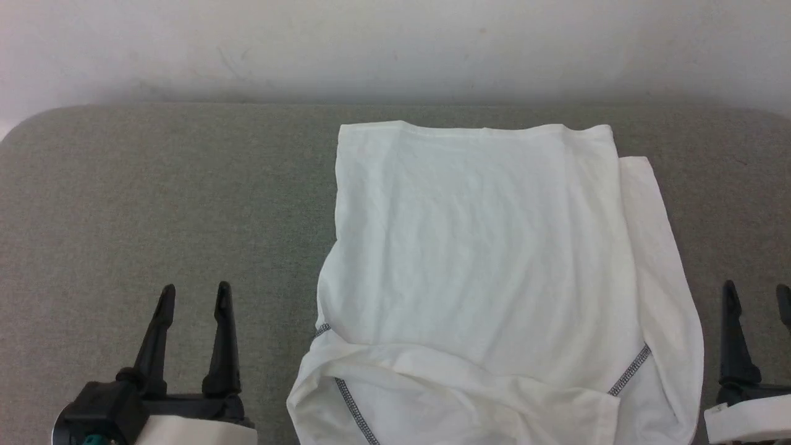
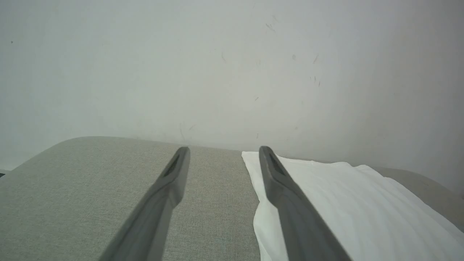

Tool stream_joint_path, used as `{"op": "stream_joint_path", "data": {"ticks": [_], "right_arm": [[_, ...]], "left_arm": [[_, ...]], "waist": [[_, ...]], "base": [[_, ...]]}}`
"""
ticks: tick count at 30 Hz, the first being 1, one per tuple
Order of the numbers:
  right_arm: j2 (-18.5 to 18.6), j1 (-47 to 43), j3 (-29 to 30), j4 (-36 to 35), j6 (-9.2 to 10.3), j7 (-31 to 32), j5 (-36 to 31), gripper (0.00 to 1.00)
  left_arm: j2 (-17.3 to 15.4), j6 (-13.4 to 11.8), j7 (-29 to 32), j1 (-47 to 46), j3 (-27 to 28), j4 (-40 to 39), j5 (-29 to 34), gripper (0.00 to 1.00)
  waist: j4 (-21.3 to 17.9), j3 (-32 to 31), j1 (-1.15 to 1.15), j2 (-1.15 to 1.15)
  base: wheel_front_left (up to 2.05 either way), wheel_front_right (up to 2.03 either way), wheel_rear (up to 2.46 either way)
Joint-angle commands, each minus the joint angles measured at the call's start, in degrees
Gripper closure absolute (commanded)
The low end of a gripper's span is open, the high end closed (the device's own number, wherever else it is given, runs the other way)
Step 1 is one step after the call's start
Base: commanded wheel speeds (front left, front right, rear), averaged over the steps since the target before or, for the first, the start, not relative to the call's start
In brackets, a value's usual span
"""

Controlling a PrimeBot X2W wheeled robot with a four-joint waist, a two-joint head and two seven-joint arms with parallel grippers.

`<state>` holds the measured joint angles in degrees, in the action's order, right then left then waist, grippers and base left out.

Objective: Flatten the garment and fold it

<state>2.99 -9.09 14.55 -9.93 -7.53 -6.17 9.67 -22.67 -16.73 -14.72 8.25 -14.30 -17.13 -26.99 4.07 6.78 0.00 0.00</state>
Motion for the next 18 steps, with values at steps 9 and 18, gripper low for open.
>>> {"op": "stream_joint_path", "data": {"ticks": [9,18], "right_arm": [[-0.12,9.17,-1.50,-0.56,0.04,1.78,1.66,0.00],[2.93,28.46,-2.15,-4.00,0.04,15.88,-0.79,0.00]], "left_arm": [[3.14,6.55,-0.28,-1.28,3.29,1.94,6.76,0.00],[4.58,9.50,-0.28,-4.55,4.87,1.98,8.18,0.00]], "waist": [[-1.02,3.77,0.00,0.00],[-0.68,11.07,0.00,0.00]], "base": [[0.00,0.00,0.00],[0.00,0.00,0.00]]}}
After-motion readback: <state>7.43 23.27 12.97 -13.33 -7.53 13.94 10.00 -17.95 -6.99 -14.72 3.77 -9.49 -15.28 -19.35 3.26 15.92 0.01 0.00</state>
